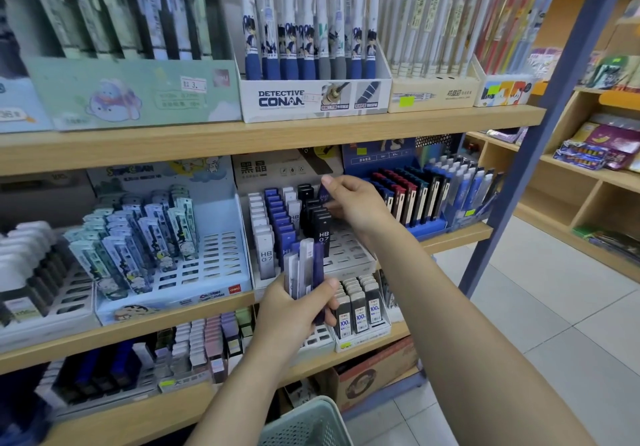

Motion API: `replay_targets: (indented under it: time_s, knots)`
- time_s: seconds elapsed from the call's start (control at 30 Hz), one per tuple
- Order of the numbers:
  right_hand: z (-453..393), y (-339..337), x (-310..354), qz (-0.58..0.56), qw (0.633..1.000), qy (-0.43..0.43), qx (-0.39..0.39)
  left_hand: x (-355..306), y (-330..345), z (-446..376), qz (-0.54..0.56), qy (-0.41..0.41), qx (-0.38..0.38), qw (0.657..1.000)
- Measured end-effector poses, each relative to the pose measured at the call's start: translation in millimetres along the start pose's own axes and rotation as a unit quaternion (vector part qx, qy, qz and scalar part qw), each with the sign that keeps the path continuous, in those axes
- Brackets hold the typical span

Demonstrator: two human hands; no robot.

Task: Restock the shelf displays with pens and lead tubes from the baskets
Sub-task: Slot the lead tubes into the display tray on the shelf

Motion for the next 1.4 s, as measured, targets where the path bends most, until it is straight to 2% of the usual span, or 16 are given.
replay_targets:
  time_s: [0.37, 0.63, 0.93, 1.1, 1.4]
  knots:
    - [-11, 2, 4, 0.042, 0.999, 0.027, -0.014, 1, -1, -3, 0.008, 0.005, 0.007, 1.000]
    - [-16, -1, 4, 0.025, 0.998, 0.049, -0.031, -1, 1, -4, 0.013, 0.011, 0.012, 1.000]
    - [-11, 1, 8, 0.097, 0.994, 0.059, -0.009, -2, 1, -3, 0.010, 0.014, 0.015, 1.000]
    - [-14, -1, 7, 0.037, 0.997, 0.053, -0.032, -1, 0, -3, 0.007, 0.012, 0.011, 1.000]
    - [-18, 1, 8, 0.003, 0.996, 0.026, -0.091, -2, -1, -4, 0.003, 0.010, 0.009, 1.000]
Point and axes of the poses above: each hand's wrist, its own z-axis away from the middle knuckle, its own y-axis out of the palm, x = y × z, the point moved 8 cm from there along -z, towards the middle knuckle, and after that the axes turned 12 degrees about x, right-handed, at the moved point
